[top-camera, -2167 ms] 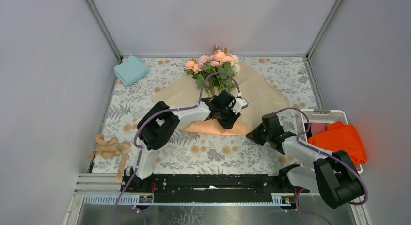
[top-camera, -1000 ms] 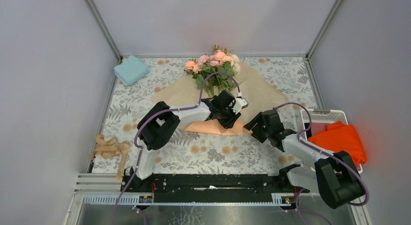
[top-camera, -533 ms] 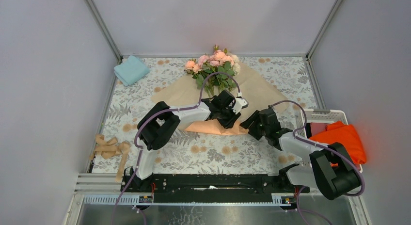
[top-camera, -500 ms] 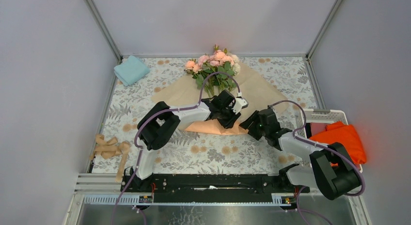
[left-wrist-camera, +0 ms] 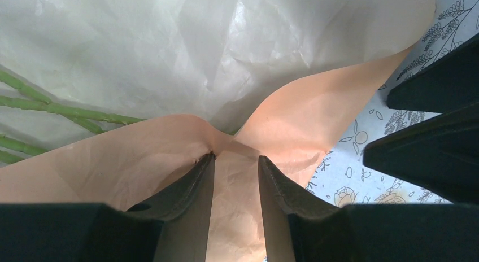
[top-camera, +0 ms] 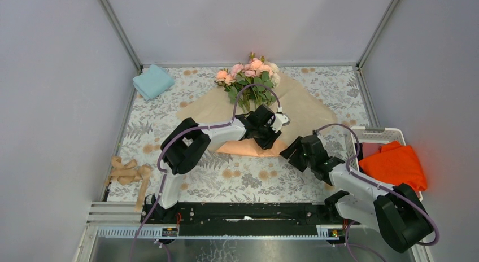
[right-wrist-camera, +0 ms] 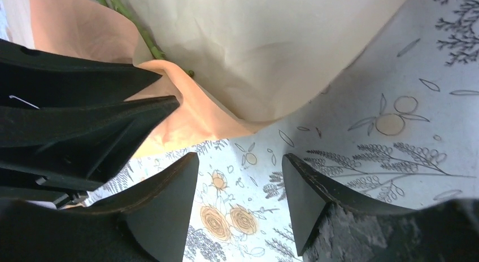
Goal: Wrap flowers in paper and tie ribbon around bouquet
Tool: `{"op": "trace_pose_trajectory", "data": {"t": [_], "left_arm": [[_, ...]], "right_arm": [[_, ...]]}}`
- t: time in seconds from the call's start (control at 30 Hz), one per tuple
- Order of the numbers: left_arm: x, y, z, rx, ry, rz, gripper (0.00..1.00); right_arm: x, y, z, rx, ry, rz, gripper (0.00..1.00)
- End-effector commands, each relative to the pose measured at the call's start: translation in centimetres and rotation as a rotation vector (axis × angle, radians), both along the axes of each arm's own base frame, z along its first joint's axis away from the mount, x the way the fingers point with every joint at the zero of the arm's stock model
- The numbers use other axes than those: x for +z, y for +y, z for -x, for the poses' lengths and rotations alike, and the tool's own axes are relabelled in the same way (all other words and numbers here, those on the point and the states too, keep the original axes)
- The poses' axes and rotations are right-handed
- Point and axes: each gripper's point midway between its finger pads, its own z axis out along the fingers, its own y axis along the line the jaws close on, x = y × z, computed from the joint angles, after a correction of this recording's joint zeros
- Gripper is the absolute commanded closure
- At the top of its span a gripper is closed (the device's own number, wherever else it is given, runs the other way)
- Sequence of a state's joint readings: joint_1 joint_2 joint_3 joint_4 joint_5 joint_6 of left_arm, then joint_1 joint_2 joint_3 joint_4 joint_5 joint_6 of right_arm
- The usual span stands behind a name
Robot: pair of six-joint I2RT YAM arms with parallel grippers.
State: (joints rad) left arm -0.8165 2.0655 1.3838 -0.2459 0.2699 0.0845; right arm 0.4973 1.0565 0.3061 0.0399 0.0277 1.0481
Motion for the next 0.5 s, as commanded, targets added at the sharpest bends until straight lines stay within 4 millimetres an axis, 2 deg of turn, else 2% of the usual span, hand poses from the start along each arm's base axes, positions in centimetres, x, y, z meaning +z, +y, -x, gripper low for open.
{"op": "trace_pose_trajectory", "data": {"t": [0.0,0.1,0.23,0.3,0.47], "left_arm": [[-3.1,1.1,0.5,0.004,0.038,-0.073,0.59],[-3.1,1.2,0.6,0.004,0.041,-0.078,0.59],[-3.0,1.3,0.7,-0.001,0.038,-0.075,0.59],[-3.1,1.4,0.7,-0.001,0.039,-0.077,0.59],[-3.3,1.4,0.7,-0.007,0.039,-0.08,0.58]], "right_arm": [[-1.0,-0.3,-0.7,-0.037,0.019,0.035,0.35],[-2.6,-0.6,-0.8,-0.038,0.078,0.094,0.36],[-3.7,-0.6,-1.0,-0.064,0.077,0.079,0.4],[-3.7,-0.7,-1.2,-0.068,0.076,0.091,0.47],[-3.1,-1.5,-1.9,-0.085,0.033,0.132,0.73]]}}
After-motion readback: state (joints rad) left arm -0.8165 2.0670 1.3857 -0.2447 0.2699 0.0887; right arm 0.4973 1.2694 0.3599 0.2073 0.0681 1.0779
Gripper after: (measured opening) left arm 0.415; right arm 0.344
